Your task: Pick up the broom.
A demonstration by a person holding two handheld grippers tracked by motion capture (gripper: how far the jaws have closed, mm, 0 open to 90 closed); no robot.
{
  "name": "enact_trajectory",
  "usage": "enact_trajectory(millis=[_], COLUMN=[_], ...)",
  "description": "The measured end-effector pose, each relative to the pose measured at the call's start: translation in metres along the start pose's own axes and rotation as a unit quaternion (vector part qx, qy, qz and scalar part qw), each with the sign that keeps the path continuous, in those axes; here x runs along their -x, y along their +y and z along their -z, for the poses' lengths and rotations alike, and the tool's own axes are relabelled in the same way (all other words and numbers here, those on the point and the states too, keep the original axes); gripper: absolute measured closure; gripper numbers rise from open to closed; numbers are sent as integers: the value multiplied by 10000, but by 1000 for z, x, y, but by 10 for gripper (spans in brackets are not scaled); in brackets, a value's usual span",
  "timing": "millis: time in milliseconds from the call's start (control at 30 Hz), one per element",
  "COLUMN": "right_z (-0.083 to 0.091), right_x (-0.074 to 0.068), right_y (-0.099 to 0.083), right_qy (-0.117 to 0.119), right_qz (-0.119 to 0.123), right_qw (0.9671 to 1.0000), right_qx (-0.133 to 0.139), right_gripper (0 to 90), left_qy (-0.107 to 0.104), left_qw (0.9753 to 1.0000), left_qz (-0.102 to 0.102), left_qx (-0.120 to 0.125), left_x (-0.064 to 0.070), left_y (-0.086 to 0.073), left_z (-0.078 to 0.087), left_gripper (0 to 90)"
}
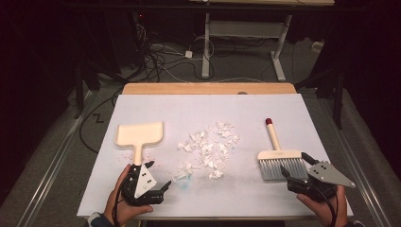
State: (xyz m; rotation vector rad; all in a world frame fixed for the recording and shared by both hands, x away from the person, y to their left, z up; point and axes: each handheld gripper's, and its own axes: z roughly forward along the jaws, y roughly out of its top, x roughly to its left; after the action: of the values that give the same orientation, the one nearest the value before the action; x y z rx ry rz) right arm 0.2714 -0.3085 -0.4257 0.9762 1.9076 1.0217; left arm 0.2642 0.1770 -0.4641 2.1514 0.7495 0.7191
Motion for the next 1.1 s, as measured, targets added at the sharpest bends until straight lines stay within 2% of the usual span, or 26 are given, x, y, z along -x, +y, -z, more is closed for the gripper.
enact_trajectory(millis=[200, 467, 567, 833, 933, 1033, 1100], right_z=[-1, -4, -9, -25, -37, -47, -60], right_x=[0, -2, 0, 13, 19, 25, 31], right_y=[-3, 2, 3, 10, 16, 20, 25], right_qy=[-1, -60, -58, -112, -156, -204, -112], right_qz=[68, 209, 163, -29, -109, -147, -289], right_qw=[9999, 9997, 9997, 9990, 9974, 9964, 9946], right_qx=[-82, -89, -169, -425, -694, -810, -995], right_gripper=[213, 210, 211, 206, 199, 210, 247], left_qy=[-21, -66, -84, -87, -93, -111, -106], left_qw=[10000, 9999, 9999, 9999, 9998, 9998, 9997], left_qz=[51, 75, 92, -85, -106, -114, -155], left_qx=[-15, -33, -22, -78, -108, -153, -172], left_x=[-1, -4, -5, 0, 2, 3, 4], left_y=[1, -1, -1, 1, 1, 0, 1], left_z=[-3, -6, -8, -7, -7, -8, -8], left_gripper=[162, 162, 162, 162, 162, 162, 162])
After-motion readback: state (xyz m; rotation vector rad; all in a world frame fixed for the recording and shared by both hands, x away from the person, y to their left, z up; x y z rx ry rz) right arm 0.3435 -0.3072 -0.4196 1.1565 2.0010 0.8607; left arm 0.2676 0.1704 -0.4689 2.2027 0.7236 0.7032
